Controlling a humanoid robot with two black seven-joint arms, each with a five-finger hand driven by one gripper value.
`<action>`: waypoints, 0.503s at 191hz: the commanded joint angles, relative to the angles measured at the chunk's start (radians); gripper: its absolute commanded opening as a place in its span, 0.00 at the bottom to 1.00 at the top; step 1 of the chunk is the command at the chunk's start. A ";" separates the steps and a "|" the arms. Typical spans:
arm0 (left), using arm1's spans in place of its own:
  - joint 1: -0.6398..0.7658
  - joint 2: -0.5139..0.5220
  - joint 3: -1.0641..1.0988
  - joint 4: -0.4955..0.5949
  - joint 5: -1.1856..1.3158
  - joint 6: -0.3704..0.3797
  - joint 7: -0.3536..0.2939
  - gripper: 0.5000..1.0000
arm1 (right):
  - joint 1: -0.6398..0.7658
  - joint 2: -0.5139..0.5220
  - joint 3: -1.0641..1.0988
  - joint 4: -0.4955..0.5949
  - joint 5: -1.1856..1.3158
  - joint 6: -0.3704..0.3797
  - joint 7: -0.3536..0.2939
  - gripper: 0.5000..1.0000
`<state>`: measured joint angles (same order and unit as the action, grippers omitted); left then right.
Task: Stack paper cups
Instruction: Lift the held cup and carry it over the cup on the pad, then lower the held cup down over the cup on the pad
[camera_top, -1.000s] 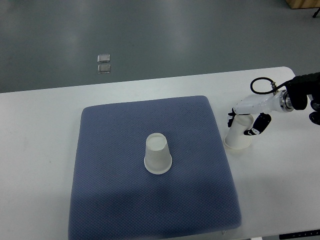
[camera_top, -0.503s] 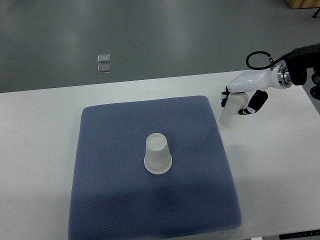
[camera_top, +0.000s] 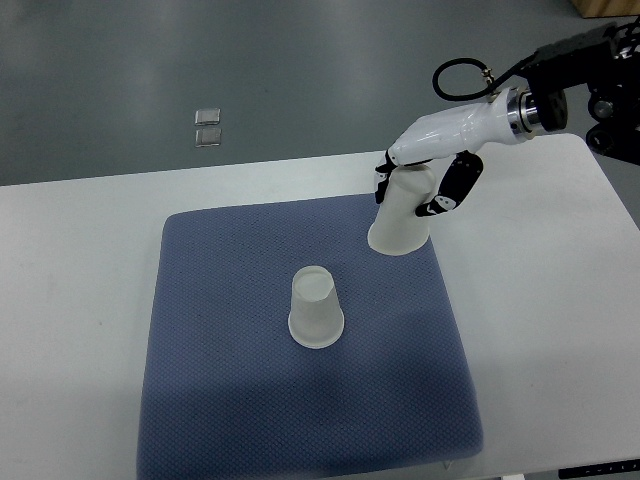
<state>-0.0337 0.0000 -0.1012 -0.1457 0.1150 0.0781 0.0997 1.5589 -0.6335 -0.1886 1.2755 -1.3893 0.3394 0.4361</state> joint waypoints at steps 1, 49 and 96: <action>0.000 0.000 0.000 0.000 0.000 0.000 0.000 1.00 | 0.023 0.031 0.000 0.004 0.044 0.003 0.000 0.23; 0.000 0.000 0.000 0.000 0.000 0.000 0.000 1.00 | 0.043 0.089 0.028 0.008 0.102 0.047 0.000 0.23; 0.000 0.000 0.000 0.000 0.000 0.000 0.000 1.00 | 0.035 0.114 0.029 0.016 0.136 0.063 0.000 0.23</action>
<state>-0.0337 0.0000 -0.1012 -0.1457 0.1151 0.0780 0.0997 1.5996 -0.5274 -0.1609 1.2900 -1.2609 0.4010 0.4358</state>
